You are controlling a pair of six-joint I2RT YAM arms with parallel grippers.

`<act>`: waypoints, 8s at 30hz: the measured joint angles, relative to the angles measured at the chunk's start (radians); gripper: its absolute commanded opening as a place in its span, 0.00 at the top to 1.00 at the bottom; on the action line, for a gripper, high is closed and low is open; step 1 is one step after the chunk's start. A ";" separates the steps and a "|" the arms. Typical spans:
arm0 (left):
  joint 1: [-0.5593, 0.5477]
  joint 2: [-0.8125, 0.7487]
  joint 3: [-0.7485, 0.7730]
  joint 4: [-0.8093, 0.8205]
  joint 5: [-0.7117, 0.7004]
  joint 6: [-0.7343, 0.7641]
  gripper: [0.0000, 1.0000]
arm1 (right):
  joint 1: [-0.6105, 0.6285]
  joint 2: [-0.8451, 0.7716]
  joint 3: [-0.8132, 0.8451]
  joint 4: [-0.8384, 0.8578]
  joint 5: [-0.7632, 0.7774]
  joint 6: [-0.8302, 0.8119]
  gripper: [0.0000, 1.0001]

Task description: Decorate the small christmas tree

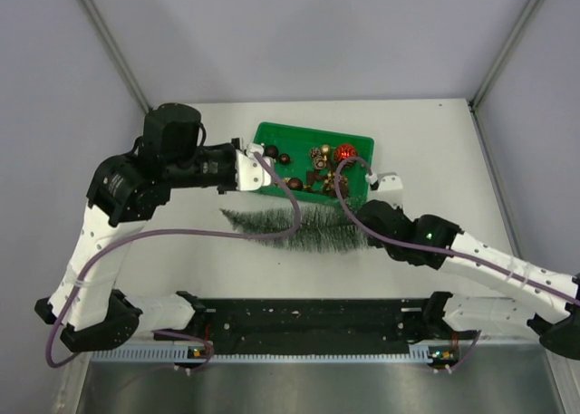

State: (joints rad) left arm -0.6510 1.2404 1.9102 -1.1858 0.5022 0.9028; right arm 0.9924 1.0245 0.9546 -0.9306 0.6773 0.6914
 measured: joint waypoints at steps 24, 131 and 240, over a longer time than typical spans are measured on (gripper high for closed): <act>0.384 -0.014 -0.233 0.101 0.195 0.002 1.00 | 0.060 -0.515 -0.120 0.179 -0.302 -0.200 1.00; 0.441 -0.378 -0.533 0.472 0.125 -0.291 0.01 | 0.150 -0.131 0.200 -0.112 0.186 -0.171 1.00; 0.236 -0.494 -1.234 1.183 0.236 -1.328 0.07 | 0.108 -0.217 0.317 -0.035 0.285 0.132 1.00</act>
State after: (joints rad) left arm -0.4149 0.7467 0.6762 -0.0029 0.7383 -0.4255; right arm 1.1007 0.8074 1.2720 -0.9661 0.9623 0.8238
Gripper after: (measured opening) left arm 0.949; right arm 0.302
